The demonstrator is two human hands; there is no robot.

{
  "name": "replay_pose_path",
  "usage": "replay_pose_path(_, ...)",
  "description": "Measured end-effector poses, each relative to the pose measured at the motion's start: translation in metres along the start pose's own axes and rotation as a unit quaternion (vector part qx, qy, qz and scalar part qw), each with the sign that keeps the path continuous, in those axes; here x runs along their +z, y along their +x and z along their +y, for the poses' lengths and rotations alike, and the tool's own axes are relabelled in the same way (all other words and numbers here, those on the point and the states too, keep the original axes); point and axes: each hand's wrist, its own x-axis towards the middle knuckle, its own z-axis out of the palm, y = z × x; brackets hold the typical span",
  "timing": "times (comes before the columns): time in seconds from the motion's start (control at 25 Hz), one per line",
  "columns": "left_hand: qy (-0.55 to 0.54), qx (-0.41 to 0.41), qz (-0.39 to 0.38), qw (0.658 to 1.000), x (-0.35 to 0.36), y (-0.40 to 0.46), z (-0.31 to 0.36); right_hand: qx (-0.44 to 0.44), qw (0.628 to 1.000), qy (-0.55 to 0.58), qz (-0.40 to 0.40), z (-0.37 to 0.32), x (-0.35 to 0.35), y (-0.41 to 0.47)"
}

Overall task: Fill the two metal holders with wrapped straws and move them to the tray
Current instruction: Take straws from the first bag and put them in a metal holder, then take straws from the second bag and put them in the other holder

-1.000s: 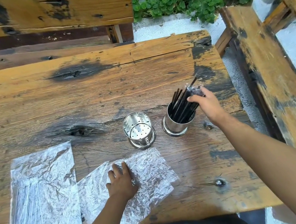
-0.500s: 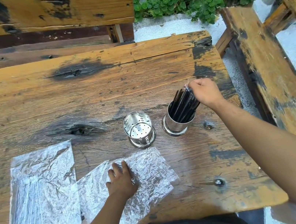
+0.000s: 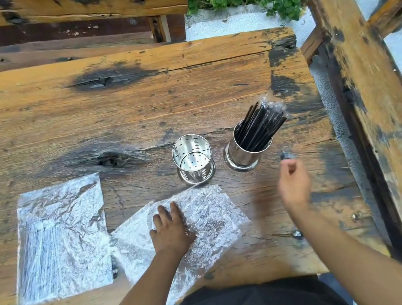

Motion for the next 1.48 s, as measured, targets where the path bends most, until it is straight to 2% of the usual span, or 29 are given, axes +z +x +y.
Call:
replay_pose_path(0.08, -0.006, 0.005, 0.010, 1.000, 0.007, -0.003, -0.001, -0.068, 0.989, -0.069, -0.113, 0.029, 0.022, -0.041)
replay_pose_path(0.2, -0.012, 0.017, 0.045, 0.999, 0.016, -0.011, -0.009, -0.157, 0.939, -0.139, -0.271, 0.049, 0.059, -0.086)
replay_pose_path(0.28, -0.003, 0.033, 0.067, 0.997, 0.021, -0.019, -0.019, -0.189, 0.917, -0.155, -0.315, 0.048, 0.080, -0.102)
replay_pose_path(0.4, -0.027, 0.014, 0.054, 0.998, 0.036, -0.040, -0.051, -0.244, 0.889, -0.169, -0.349, 0.035, 0.117, -0.118)
replay_pose_path(0.6, -0.142, -0.086, 0.048, 0.985, 0.068, -0.097, -0.122, -0.351, 0.807, -0.181, -0.440, 0.003, 0.175, -0.149)
replay_pose_path(0.72, -0.216, -0.201, 0.082, 0.952, 0.080, -0.128, -0.158, -0.386, 0.774, -0.186, -0.467, -0.017, 0.208, -0.173)
replay_pose_path(0.84, -0.270, -0.282, 0.172, 0.904, 0.090, -0.150, -0.199, -0.458, 0.718, -0.195, -0.486, -0.039, 0.248, -0.205)
replay_pose_path(0.92, -0.280, -0.293, 0.218, 0.888, 0.098, -0.160, -0.233, -0.514, 0.688, -0.203, -0.469, -0.054, 0.275, -0.231)
replay_pose_path(1.0, -0.296, -0.310, 0.222, 0.875, 0.101, -0.166, -0.266, -0.556, 0.668, -0.209, -0.449, -0.069, 0.302, -0.257)
replay_pose_path(1.24, -0.312, -0.368, 0.271, 0.833, 0.097, -0.159, -0.365, -0.590, 0.562, -0.368, -0.448, -0.098, 0.392, -0.324)
replay_pose_path(1.36, -0.302, -0.358, 0.305, 0.829, 0.084, -0.145, -0.400, -0.581, 0.541, -0.426, -0.434, -0.093, 0.409, -0.323)
replay_pose_path(1.48, -0.301, -0.336, 0.319, 0.834, 0.064, -0.121, -0.426, -0.564, 0.551, -0.452, -0.417, -0.082, 0.401, -0.308)
